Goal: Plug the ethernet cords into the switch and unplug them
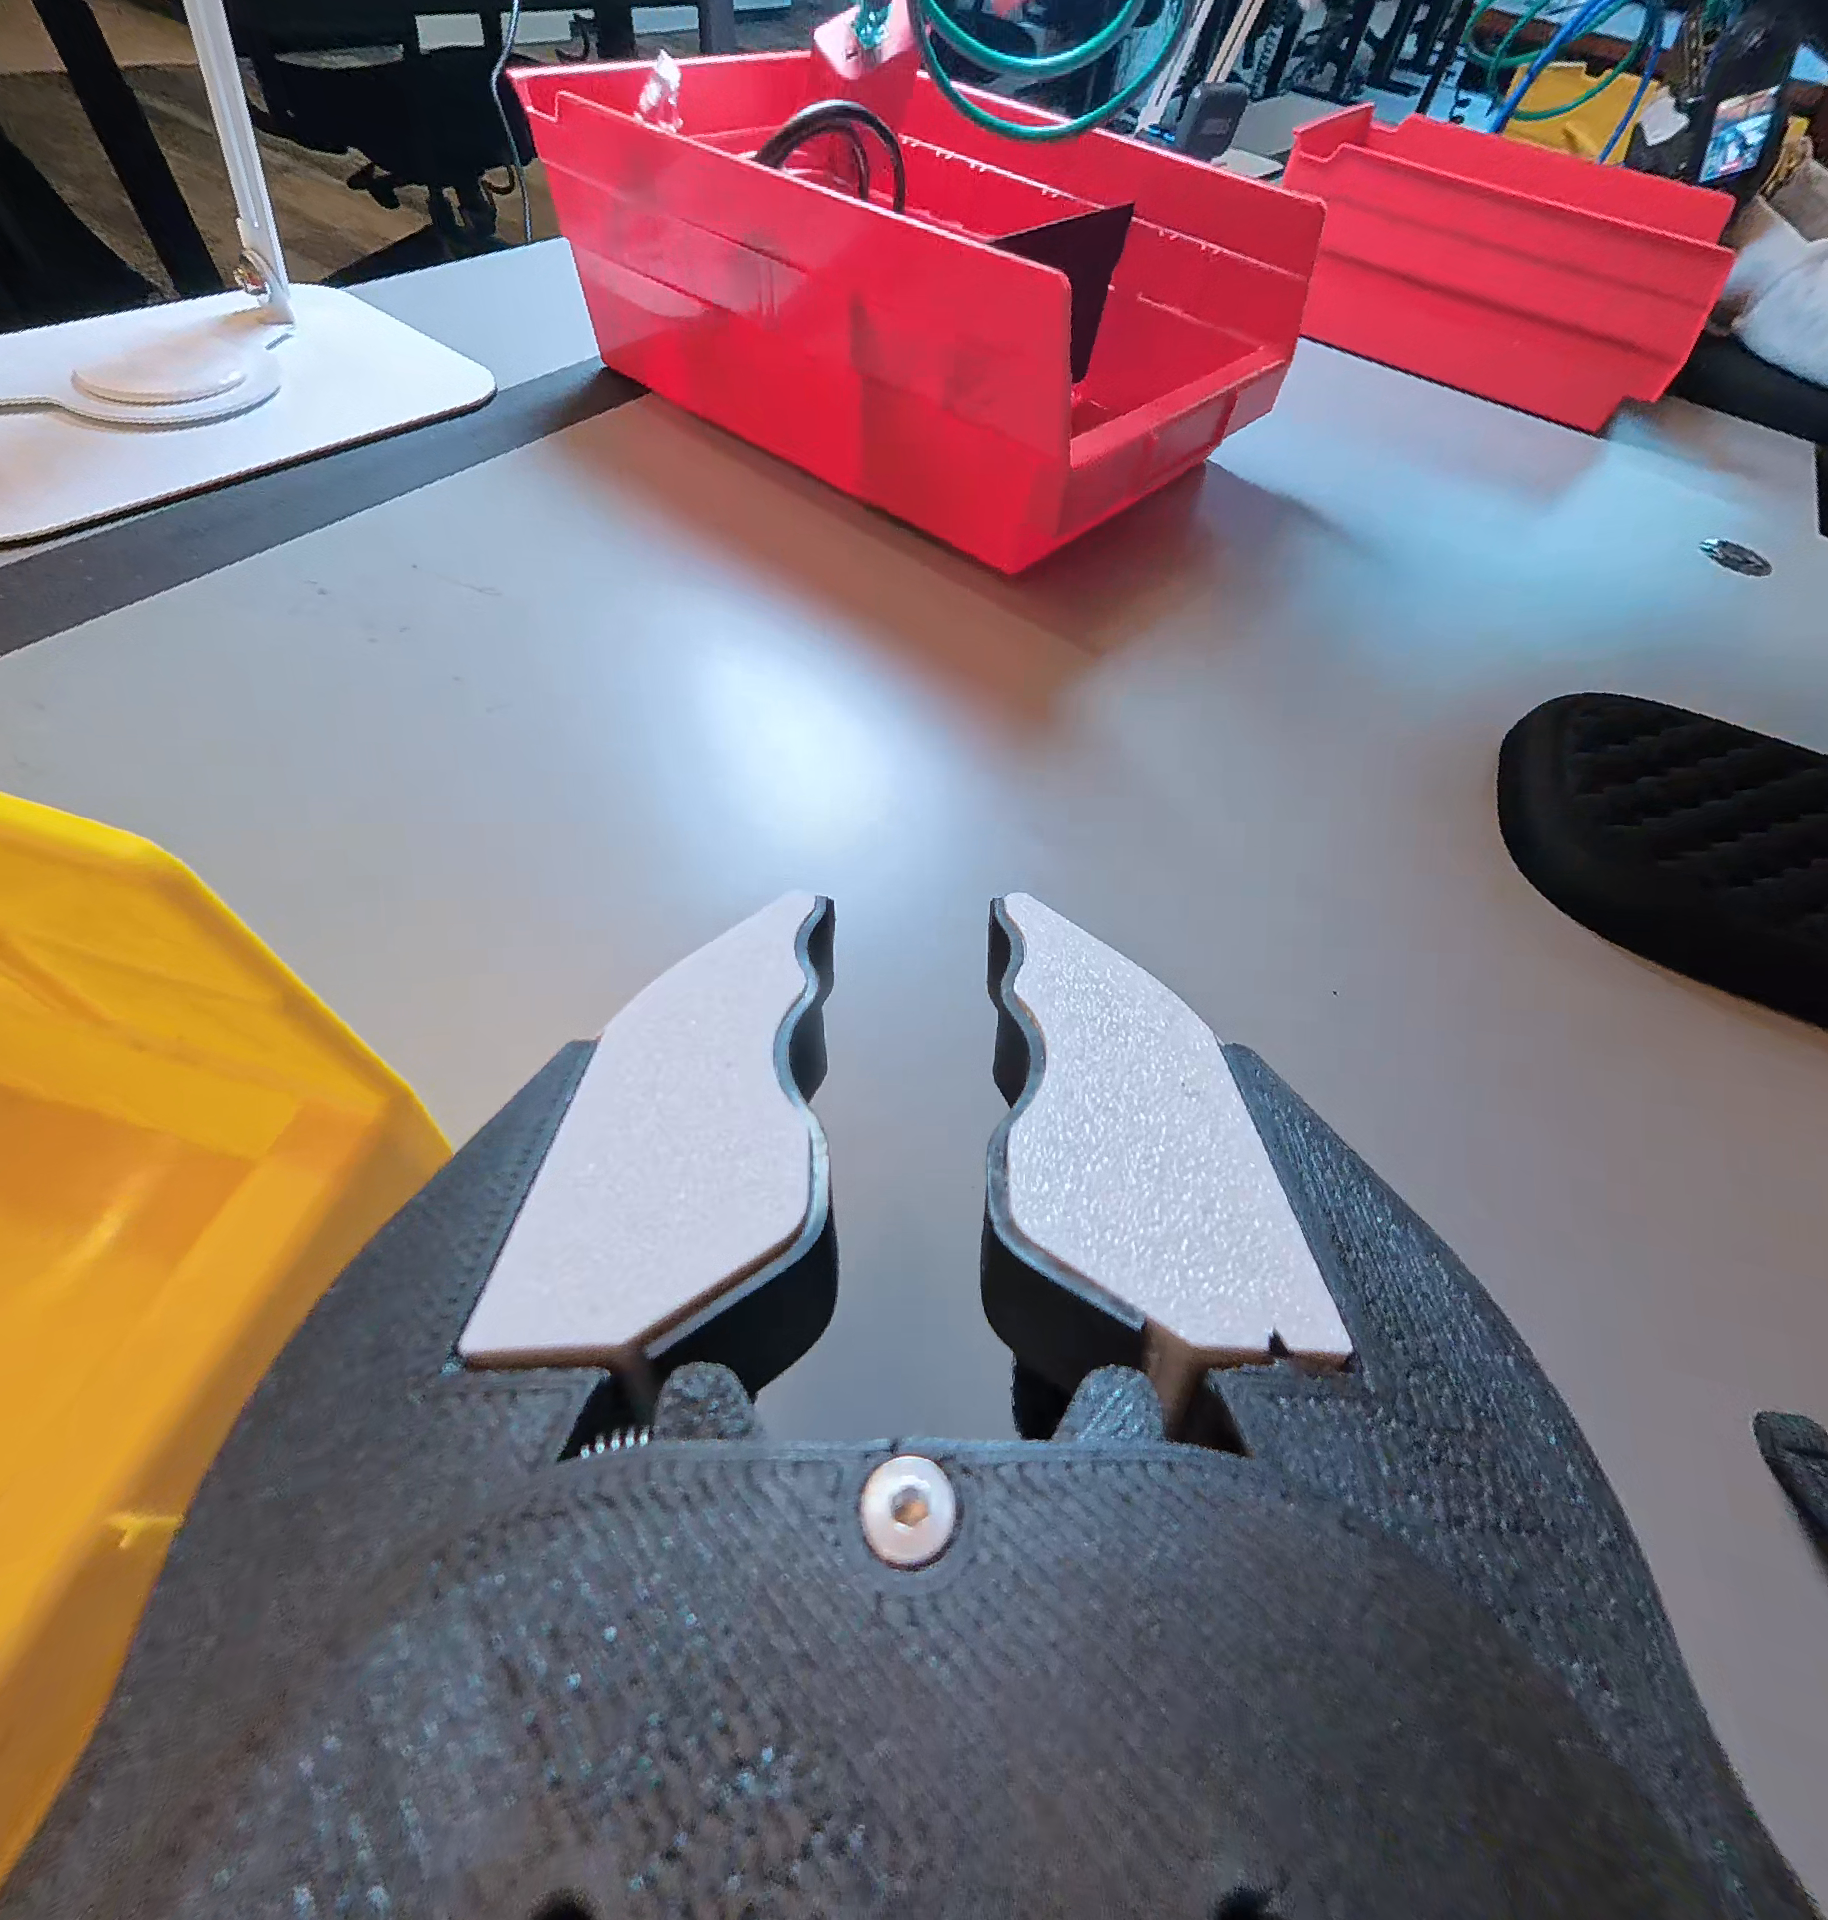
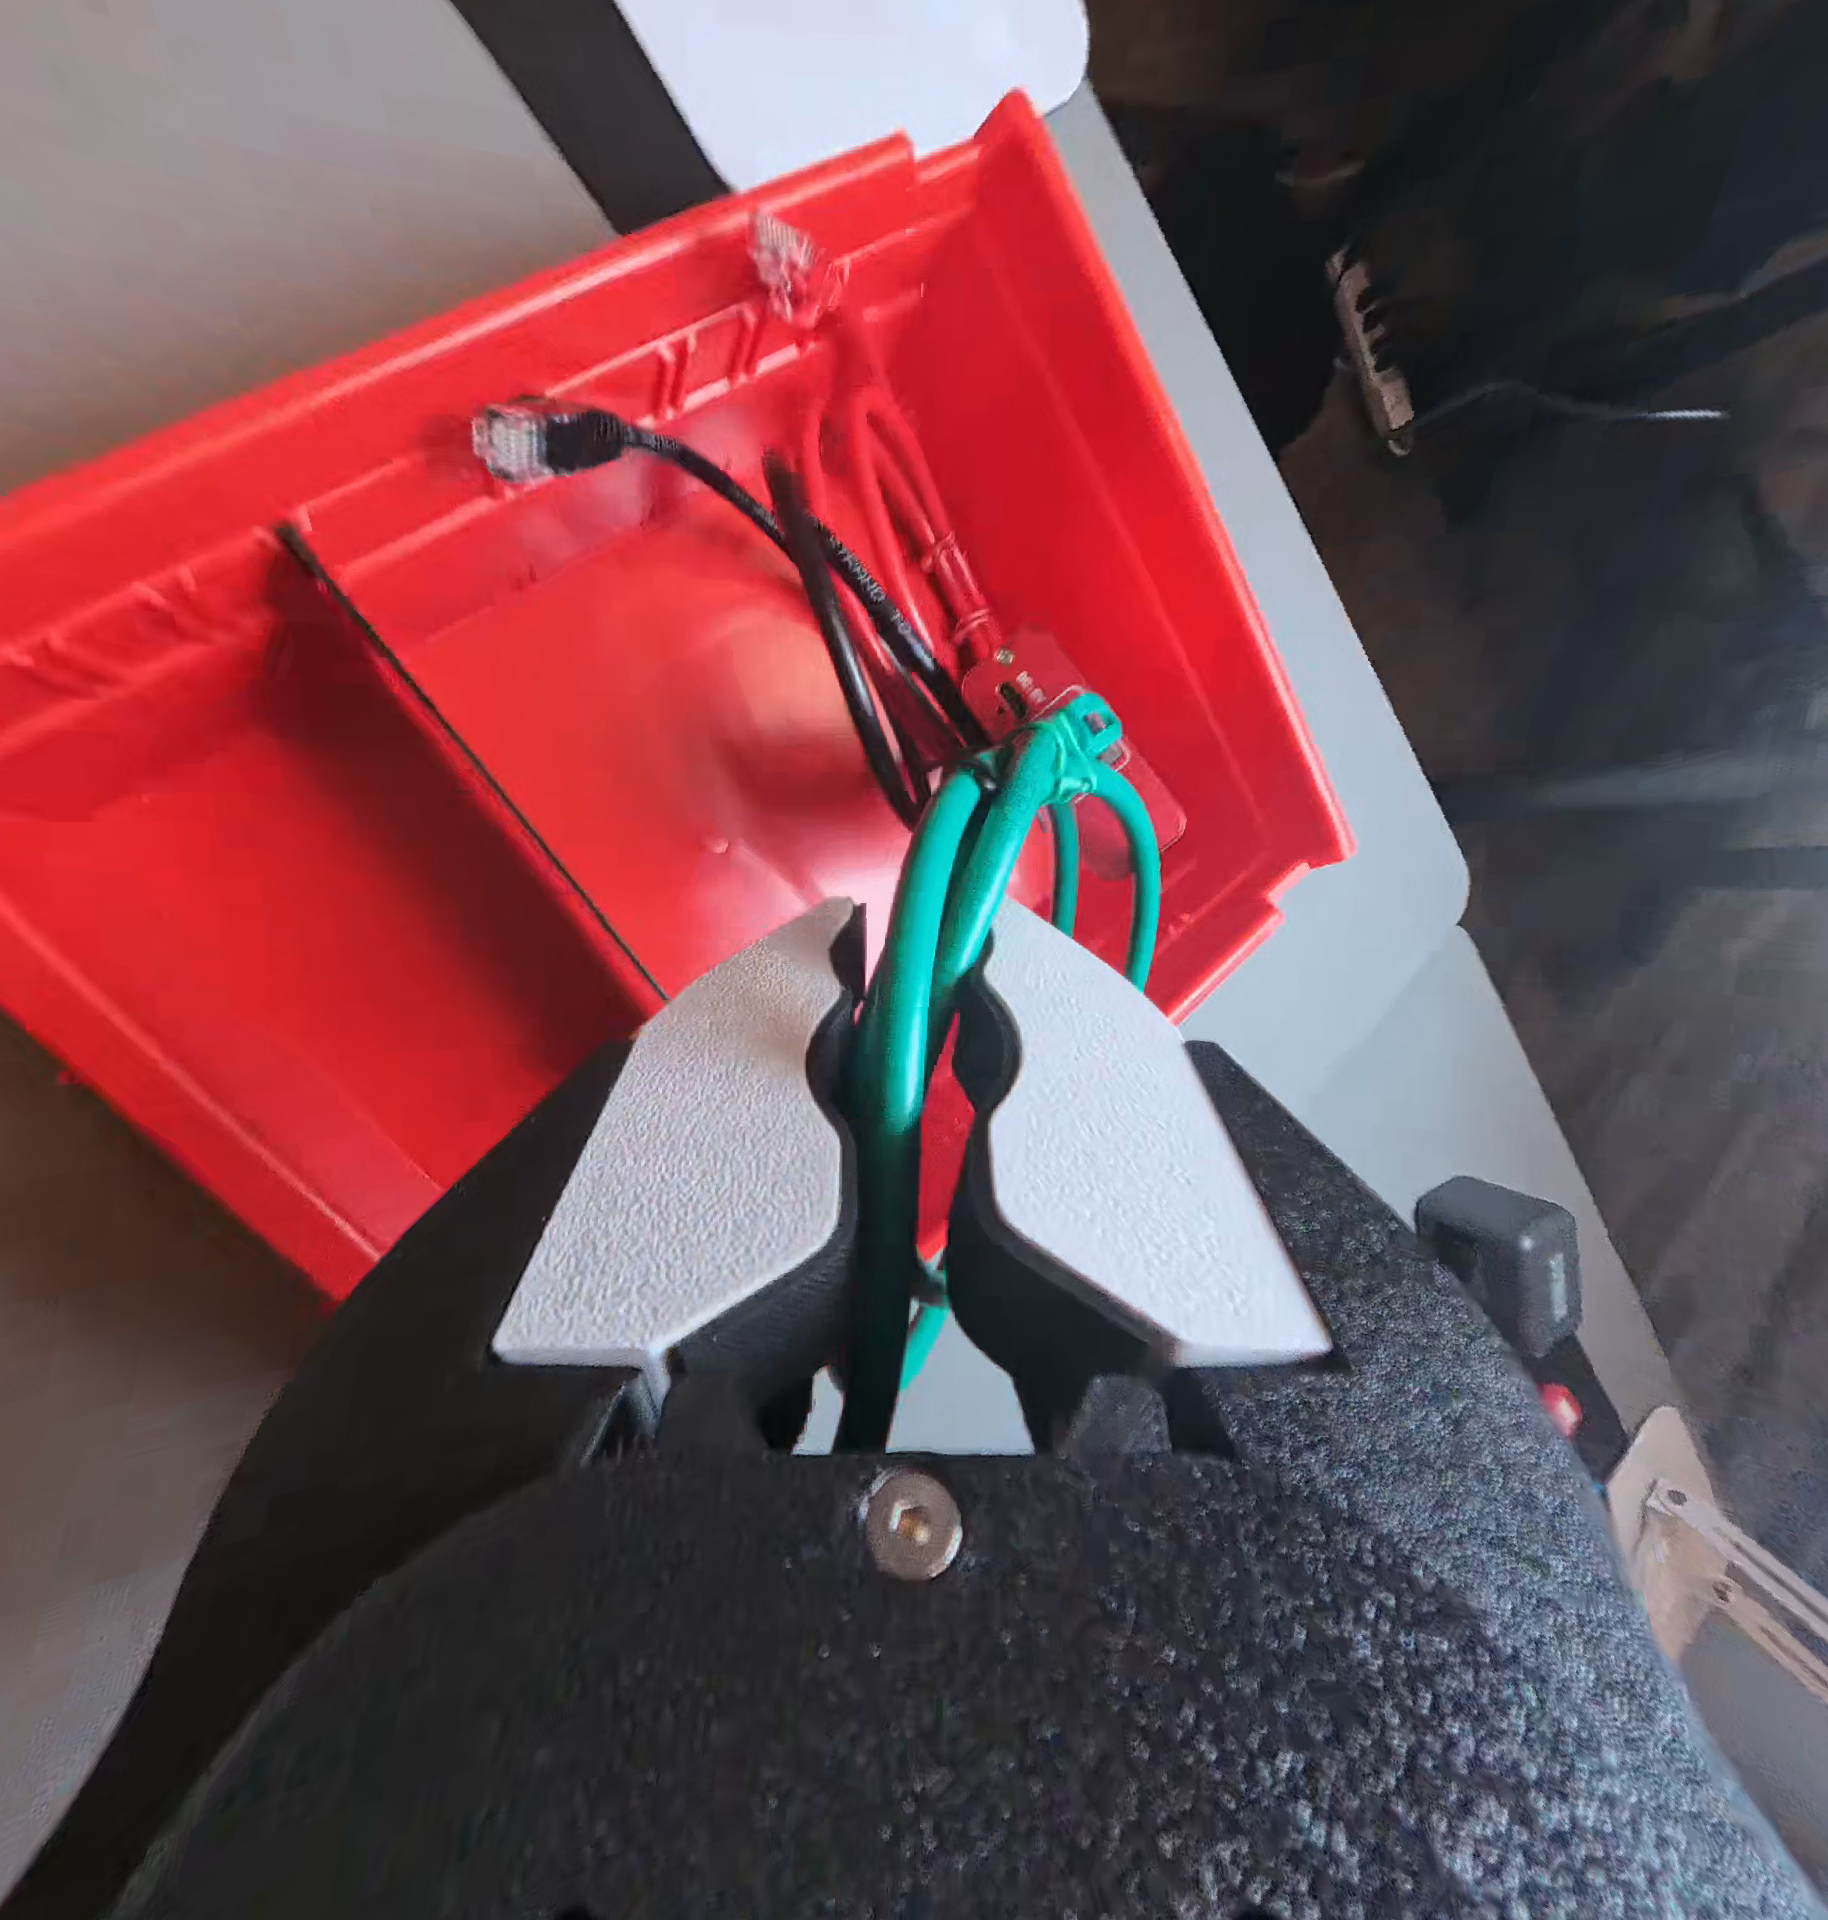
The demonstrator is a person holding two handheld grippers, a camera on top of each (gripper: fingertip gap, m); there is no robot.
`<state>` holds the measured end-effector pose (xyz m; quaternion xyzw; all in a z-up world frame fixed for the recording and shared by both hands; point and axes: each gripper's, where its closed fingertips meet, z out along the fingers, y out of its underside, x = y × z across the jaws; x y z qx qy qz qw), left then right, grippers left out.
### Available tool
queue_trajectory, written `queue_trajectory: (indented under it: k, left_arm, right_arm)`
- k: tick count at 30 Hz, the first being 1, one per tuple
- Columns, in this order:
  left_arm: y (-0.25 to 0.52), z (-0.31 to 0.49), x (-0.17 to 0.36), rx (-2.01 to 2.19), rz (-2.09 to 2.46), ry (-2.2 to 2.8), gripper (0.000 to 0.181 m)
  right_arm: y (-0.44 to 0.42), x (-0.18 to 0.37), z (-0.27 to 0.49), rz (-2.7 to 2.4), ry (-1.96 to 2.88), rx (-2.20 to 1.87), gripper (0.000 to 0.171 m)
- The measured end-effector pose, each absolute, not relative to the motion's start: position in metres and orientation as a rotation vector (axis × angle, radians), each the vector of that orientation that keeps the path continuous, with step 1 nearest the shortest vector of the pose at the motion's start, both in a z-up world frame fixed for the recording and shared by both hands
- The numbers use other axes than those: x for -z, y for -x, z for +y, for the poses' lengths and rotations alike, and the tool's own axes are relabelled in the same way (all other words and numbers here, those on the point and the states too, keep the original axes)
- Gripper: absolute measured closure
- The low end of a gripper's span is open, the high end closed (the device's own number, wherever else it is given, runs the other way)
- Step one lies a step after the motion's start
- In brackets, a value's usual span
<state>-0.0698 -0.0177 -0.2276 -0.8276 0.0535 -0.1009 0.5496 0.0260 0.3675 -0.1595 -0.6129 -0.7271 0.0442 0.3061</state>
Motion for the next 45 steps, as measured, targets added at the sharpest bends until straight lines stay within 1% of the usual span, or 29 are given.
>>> queue_trajectory:
  k: [2, 4, 7, 11, 14, 18, 21, 24, 28, 31, 34, 35, 36, 37, 39, 42, 44, 45]
  left_arm:
    - [0.069, -0.018, 0.227, 0.231, 0.132, 1.960, 0.153]
    - [0.069, -0.018, 0.228, 0.232, 0.132, 1.960, 0.153]
    - [0.067, -0.017, 0.232, 0.238, 0.134, 1.976, 0.153]
    - [0.065, -0.016, 0.236, 0.237, 0.141, 1.990, 0.153]
    - [0.065, -0.016, 0.238, 0.238, 0.140, 1.997, 0.153]
    - [0.066, -0.016, 0.238, 0.240, 0.139, 1.999, 0.153]
    - [0.065, -0.015, 0.239, 0.242, 0.141, 2.000, 0.153]
    - [0.064, -0.015, 0.239, 0.242, 0.147, 2.003, 0.153]
    - [0.066, -0.015, 0.237, 0.220, 0.153, 1.997, 0.153]
    - [0.072, -0.020, 0.230, 0.190, 0.177, 2.002, 0.149]
    - [0.091, -0.032, 0.209, 0.028, 0.232, 2.004, 0.144]
    - [0.103, -0.038, 0.204, -0.061, 0.254, 2.027, 0.143]
    - [0.118, -0.044, 0.203, -0.158, 0.268, 2.073, 0.140]
    - [0.135, -0.052, 0.206, -0.252, 0.276, 2.126, 0.136]
    - [0.169, -0.069, 0.220, -0.404, 0.278, 2.235, 0.130]
    - [0.204, -0.090, 0.254, -0.448, 0.261, 2.411, 0.122]
    - [0.218, -0.098, 0.277, -0.463, 0.272, 2.495, 0.120]
    - [0.223, -0.100, 0.287, -0.478, 0.295, 2.524, 0.123]
  right_arm:
    - [-0.038, 0.175, 0.364, -2.005, 1.605, -0.031, 0.157]
    - [-0.048, 0.192, 0.355, -2.104, 1.569, 0.036, 0.154]
    - [-0.052, 0.200, 0.351, -2.132, 1.508, 0.140, 0.138]
    - [-0.053, 0.178, 0.353, -2.008, 1.544, 0.053, 0.113]
    - [-0.050, 0.138, 0.342, -1.871, 1.527, -0.145, 0.107]
    - [-0.060, 0.094, 0.316, -1.729, 1.415, -0.281, 0.106]
    - [-0.076, 0.093, 0.285, -1.730, 1.346, -0.295, 0.108]
    - [-0.087, 0.121, 0.250, -1.814, 1.290, -0.256, 0.109]
    - [-0.091, 0.187, 0.217, -1.995, 1.251, -0.157, 0.112]
    - [-0.090, 0.236, 0.224, -2.088, 1.279, 0.002, 0.111]
    - [-0.090, 0.264, 0.252, -2.131, 1.275, 0.223, 0.110]
    - [-0.090, 0.271, 0.259, -2.146, 1.285, 0.256, 0.116]
    - [-0.089, 0.277, 0.261, -2.165, 1.293, 0.261, 0.128]
    - [-0.089, 0.283, 0.259, -2.195, 1.300, 0.241, 0.136]
    - [-0.084, 0.284, 0.256, -2.197, 1.258, 0.261, 0.138]
    - [-0.076, 0.283, 0.240, -2.202, 1.178, 0.265, 0.139]
    - [-0.070, 0.282, 0.222, -2.200, 1.123, 0.247, 0.140]
    - [-0.069, 0.282, 0.212, -2.196, 1.114, 0.244, 0.140]
